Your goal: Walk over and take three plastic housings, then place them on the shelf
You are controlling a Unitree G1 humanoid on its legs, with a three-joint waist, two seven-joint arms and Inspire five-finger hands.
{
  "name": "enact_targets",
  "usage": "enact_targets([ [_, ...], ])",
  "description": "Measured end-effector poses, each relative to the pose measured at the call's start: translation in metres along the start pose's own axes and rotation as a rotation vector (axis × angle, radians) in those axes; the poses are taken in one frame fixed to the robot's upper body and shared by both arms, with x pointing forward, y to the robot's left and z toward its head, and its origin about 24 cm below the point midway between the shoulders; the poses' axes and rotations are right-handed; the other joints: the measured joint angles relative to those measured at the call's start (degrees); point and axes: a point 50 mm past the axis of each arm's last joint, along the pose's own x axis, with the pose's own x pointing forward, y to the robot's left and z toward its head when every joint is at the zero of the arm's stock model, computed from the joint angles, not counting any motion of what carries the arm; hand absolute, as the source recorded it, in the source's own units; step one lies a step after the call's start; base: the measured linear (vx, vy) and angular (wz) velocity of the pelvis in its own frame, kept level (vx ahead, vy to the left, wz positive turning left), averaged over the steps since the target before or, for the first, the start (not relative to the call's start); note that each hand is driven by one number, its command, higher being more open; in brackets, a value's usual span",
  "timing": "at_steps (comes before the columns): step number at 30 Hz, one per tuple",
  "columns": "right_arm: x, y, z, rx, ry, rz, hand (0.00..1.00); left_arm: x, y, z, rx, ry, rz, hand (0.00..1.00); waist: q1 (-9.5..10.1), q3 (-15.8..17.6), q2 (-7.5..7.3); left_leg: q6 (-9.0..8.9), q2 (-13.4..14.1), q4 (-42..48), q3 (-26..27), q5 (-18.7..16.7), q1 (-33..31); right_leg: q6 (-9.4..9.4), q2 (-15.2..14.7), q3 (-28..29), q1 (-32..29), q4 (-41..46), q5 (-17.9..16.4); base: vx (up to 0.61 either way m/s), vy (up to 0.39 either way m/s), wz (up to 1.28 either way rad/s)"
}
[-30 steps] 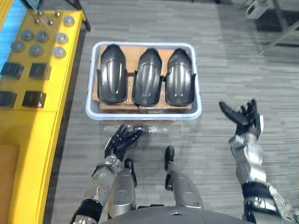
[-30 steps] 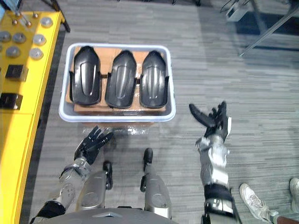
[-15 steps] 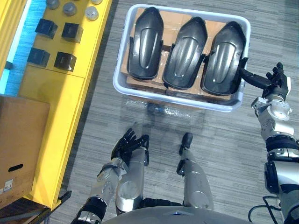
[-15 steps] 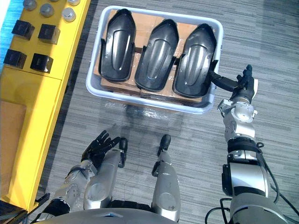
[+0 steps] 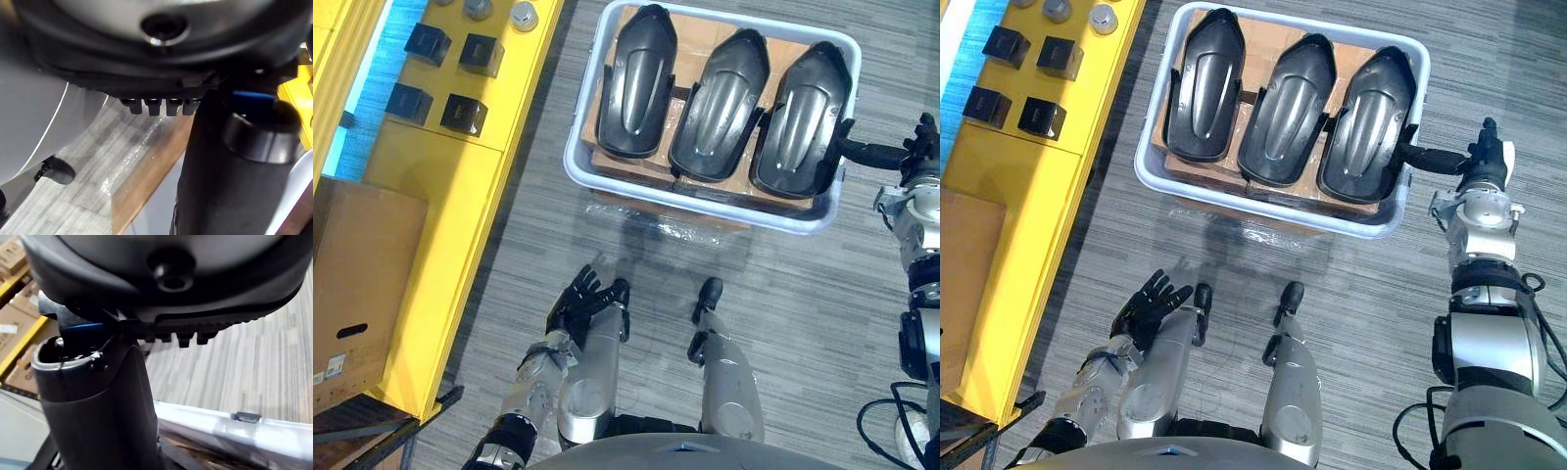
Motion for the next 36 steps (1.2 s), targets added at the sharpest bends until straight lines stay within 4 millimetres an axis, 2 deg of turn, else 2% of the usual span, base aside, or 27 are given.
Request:
enact_targets([
  [6, 0.002, 0.005, -0.002, -0.101, 0.062, 0.043, 1.0, 0.0, 0.001, -0.001, -0.002, 0.003, 0.005, 1.0, 0.26, 0.0, 0.0, 0.0, 0.0, 0.0, -0.2, 0.0, -0.2, -0.13, 0.0, -0.2, 0.0, 0.1, -0.1, 0.0, 0.0, 0.0],
  [11, 0.003, 0.003, 0.0, -0.113, 0.089, 0.076, 1.0, 0.0, 0.002, -0.001, -0.011, 0.002, 0.008, 1.0, 0.33, 0.1, 0.18, -0.01, 0.0, 0.0, -0.4, 0.0, -0.8, -0.24, 0.0, -0.6, -0.4, 0.1, -0.2, 0.0, 0.0, 0.0],
  [16, 0.005, -0.014, 0.007, -0.15, 0.089, 0.05, 1.0, 0.001, 0.0, -0.002, -0.005, 0.005, 0.001, 1.0, 1.22, 0.6, 1.32, -0.08, 0.0, 0.1, -0.8, 0.1, -1.2, -0.16, -0.1, -0.9, -1.1, 1.1, -0.7, 0.0, 0.008, 0.02],
  [25, 0.006, -0.009, 0.013, -0.212, 0.079, 0.08, 1.0, -0.001, 0.005, -0.006, 0.025, 0.028, 0.026, 1.0, 1.85, 0.8, 1.62, -0.3, 0.0, 0.1, -1.4, 0.2, -2.0, -0.29, -0.2, -1.3, -2.4, 3.0, -1.8, 0.0, 0.006, 0.02],
  [26, 0.006, -0.009, 0.015, -0.213, 0.075, 0.083, 0.0, -0.001, 0.007, -0.008, 0.026, 0.035, 0.033, 1.0, 1.92, 0.8, 1.66, -0.31, 0.1, 0.1, -1.4, 0.3, -2.0, -0.31, -0.2, -1.3, -2.5, 3.0, -1.8, 0.0, 0.0, 0.0],
  [32, 0.006, -0.009, 0.011, -0.264, 0.098, 0.097, 0.0, -0.003, 0.012, -0.013, 0.038, 0.066, 0.053, 1.0, 1.98, 0.8, 1.66, -0.32, 0.1, -0.1, -1.5, 0.3, -2.1, -0.38, -0.2, -1.4, -2.5, 3.1, -1.9, -0.01, 0.004, 0.0],
  [36, 0.006, -0.016, 0.009, -0.293, 0.109, 0.046, 0.0, -0.004, 0.014, -0.017, 0.047, 0.084, 0.061, 1.0, 1.97, 0.8, 1.66, -0.43, 0.1, -0.4, -1.6, 0.5, -2.0, -0.44, -0.2, -1.6, -2.5, 3.1, -1.9, 0.0, 0.002, 0.01],
])
